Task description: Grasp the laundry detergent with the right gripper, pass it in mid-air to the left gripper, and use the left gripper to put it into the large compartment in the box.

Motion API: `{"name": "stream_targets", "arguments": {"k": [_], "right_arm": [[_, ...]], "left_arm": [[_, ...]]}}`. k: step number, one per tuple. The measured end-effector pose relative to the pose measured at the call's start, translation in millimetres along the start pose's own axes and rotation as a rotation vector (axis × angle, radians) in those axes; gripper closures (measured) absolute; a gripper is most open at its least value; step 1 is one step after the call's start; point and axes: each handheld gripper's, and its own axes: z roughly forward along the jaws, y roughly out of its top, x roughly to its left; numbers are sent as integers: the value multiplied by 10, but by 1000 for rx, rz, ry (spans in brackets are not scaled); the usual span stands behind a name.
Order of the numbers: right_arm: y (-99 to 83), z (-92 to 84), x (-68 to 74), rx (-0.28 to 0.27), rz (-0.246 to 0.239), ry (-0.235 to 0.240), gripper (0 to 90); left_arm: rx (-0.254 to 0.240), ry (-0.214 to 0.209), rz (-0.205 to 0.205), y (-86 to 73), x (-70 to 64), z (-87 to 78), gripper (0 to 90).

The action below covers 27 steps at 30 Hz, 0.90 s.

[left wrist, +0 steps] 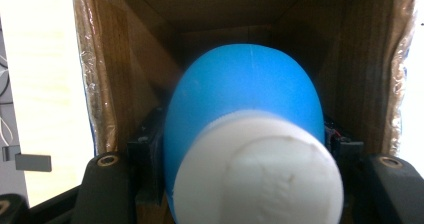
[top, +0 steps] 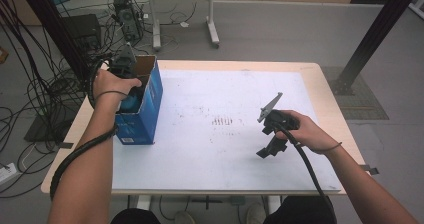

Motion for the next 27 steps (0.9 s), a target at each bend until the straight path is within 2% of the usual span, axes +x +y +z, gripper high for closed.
{"name": "stream_targets", "arguments": {"k": [15,27], "right_arm": [[-5,14,0,4,-1,-5,43],[-4,8,6,5,-5,-8,43]], "left_arm": [[5,-11,-14,-6,22,2,334],[2,-13,-7,-14,15,-173,337]]}}
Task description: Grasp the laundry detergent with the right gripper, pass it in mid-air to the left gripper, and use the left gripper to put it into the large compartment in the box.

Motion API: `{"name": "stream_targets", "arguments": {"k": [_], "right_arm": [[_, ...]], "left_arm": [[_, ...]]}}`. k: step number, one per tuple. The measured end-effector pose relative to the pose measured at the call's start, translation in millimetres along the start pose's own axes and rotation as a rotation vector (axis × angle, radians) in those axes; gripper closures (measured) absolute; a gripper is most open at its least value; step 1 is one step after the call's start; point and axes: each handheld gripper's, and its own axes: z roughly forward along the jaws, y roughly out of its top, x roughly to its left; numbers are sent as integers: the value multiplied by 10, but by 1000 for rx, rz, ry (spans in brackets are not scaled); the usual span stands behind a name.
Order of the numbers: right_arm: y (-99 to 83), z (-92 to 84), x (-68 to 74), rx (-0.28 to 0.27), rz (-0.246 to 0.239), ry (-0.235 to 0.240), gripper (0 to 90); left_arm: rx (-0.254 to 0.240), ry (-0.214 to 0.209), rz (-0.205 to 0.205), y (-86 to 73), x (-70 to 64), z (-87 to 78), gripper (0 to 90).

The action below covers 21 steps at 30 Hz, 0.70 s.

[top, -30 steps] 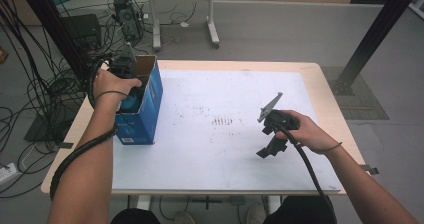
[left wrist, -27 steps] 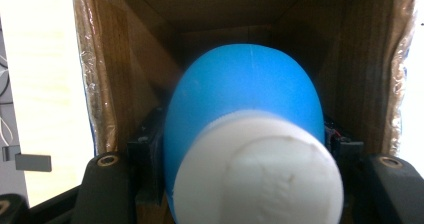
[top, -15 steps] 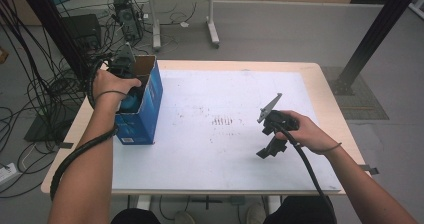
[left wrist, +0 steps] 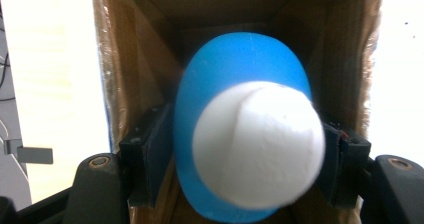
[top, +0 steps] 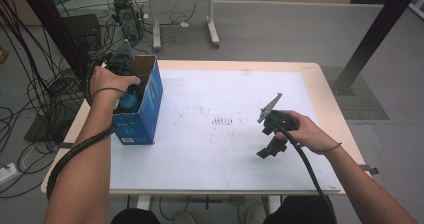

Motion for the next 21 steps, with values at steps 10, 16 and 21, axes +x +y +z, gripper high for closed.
{"name": "stream_targets", "arguments": {"k": [10,16,21], "right_arm": [[-12,-18,3,-5,4,0,42],[-10,-14,-1,-8,3,1,42],[-11,-8,-13,-5,4,5,41]], "left_arm": [[-22,3,4,-23,-3,-227,321],[-44,1,25,-50,-57,-370,301],[-61,-7,35,-68,-95,-478,280]]}}
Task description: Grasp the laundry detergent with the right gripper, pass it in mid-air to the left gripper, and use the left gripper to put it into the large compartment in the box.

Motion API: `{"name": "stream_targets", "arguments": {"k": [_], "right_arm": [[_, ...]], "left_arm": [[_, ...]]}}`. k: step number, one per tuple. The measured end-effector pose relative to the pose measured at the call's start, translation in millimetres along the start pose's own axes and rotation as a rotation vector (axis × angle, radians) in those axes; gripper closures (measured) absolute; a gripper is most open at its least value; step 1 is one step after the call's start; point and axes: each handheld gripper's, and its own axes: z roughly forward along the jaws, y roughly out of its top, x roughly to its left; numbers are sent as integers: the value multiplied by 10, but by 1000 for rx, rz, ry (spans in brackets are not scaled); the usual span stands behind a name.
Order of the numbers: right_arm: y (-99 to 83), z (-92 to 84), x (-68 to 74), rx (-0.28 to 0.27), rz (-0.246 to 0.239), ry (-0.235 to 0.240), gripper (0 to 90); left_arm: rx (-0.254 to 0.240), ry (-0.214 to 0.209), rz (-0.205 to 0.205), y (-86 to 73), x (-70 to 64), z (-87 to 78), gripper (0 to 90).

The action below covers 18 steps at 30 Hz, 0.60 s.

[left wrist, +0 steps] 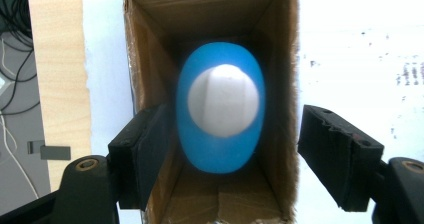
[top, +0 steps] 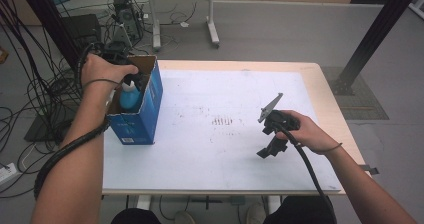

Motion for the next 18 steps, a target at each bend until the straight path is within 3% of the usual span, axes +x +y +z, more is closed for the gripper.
{"name": "stream_targets", "arguments": {"k": [10,18], "right_arm": [[9,-5,1,7,2,-2,42],[26,5,-15,18,-2,-2,41]], "left_arm": [[-41,3,40,-39,-129,-247,196],[-62,-29,85,-79,-280,-385,130]]}}
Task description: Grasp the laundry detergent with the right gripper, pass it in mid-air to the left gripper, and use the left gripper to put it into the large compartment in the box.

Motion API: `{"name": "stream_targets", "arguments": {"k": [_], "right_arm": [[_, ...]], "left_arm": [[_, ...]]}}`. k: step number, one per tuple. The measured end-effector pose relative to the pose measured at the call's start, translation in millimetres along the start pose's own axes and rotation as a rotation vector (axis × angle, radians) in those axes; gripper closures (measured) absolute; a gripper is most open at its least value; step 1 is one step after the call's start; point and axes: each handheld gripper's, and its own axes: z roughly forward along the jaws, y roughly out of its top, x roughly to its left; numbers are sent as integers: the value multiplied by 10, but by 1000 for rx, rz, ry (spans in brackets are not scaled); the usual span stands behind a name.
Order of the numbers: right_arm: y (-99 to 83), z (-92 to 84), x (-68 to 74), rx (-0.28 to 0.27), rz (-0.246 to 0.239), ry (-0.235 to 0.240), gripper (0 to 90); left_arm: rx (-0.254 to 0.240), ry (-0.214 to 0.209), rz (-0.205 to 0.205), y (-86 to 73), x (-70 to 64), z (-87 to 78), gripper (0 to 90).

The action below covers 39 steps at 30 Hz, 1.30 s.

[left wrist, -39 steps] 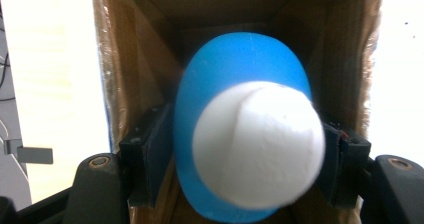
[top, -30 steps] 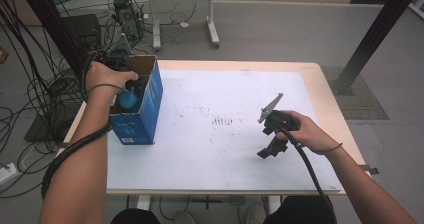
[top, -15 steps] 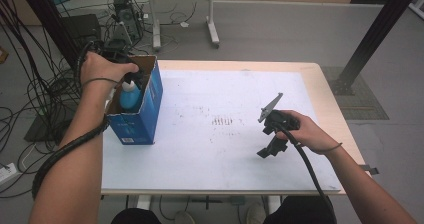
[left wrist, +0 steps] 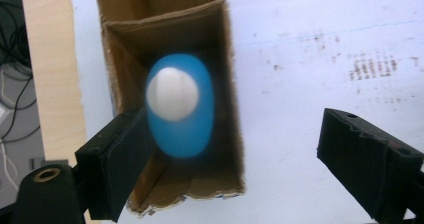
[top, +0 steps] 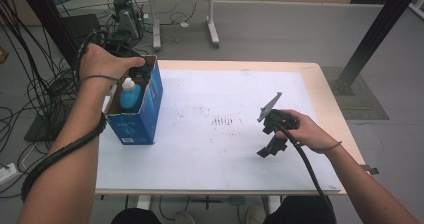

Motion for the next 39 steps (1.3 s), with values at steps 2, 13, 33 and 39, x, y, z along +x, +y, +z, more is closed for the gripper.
{"name": "stream_targets", "arguments": {"k": [2,13,33,39], "right_arm": [[4,-1,-2,0,-6,-1,41],[10,-12,-1,1,3,-2,40],[14,-77,1,-13,6,-7,40],[18,-105,7,-10,9,-13,39]], "left_arm": [[-12,-19,4,1,-41,-31,112],[-40,-53,81,50,-385,-86,90],[-15,-144,171,166,-1026,436,87],[8,-155,178,167,-1133,712,89]]}}
